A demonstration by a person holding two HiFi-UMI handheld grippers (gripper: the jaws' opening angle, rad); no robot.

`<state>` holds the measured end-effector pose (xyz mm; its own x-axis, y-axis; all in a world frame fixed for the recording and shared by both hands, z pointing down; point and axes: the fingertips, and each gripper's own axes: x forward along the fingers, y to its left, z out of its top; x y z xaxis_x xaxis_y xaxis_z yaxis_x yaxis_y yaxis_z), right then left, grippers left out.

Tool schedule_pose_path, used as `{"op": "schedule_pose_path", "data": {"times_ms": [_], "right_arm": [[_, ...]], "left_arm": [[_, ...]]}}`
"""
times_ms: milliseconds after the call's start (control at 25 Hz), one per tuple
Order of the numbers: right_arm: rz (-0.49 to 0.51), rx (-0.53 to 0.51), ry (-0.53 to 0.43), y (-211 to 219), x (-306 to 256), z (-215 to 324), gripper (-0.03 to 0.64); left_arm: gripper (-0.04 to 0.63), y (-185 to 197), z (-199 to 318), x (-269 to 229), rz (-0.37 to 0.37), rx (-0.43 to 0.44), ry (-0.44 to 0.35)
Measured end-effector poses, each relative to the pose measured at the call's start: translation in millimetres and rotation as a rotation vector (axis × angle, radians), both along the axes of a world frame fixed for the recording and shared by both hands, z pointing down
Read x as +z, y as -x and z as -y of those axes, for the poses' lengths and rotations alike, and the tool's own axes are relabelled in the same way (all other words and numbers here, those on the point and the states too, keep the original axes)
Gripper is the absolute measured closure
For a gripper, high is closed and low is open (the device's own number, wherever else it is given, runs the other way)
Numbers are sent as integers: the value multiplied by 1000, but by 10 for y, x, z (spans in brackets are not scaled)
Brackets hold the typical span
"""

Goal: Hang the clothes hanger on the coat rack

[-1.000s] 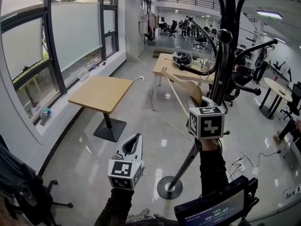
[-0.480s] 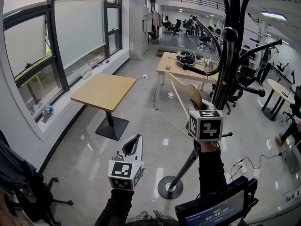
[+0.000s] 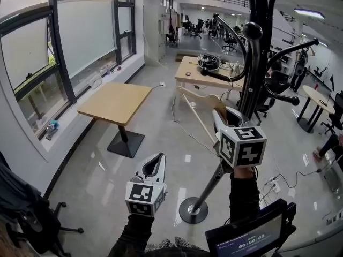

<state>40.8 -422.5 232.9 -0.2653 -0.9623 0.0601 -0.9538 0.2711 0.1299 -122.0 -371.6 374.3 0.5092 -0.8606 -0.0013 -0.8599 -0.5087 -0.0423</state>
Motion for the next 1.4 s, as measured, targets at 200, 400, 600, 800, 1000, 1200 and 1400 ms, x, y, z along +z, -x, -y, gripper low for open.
{"op": "schedule_pose_path", "data": {"times_ms": [200,400,600,800,1000,1200,1400], "right_arm": [[44,-18,-55,-130,-183,-281,524],[144,-84,-165,-233,-363,-657,525],[192,-122,-207,-437,-299,-1017,525],[184,-124,-155,-602,6,-1175,525],[184,-83,-133,-759,261,-1290,525],[181,-47,-112,-926,494,-1344,526],[174,-5,-141,-962,612,-1389,583]], "left_arm": [[589,-116,-12,-16,2,17,-1],[588,-159,-21,-49,-12,37,-7],[588,-237,-124,-145,-12,42,-20],[588,-344,-205,-277,-14,51,-37],[588,-463,-266,-341,-22,73,-50],[589,-610,-296,-355,-24,93,-58],[588,-635,-314,-351,-13,87,-56]]}}
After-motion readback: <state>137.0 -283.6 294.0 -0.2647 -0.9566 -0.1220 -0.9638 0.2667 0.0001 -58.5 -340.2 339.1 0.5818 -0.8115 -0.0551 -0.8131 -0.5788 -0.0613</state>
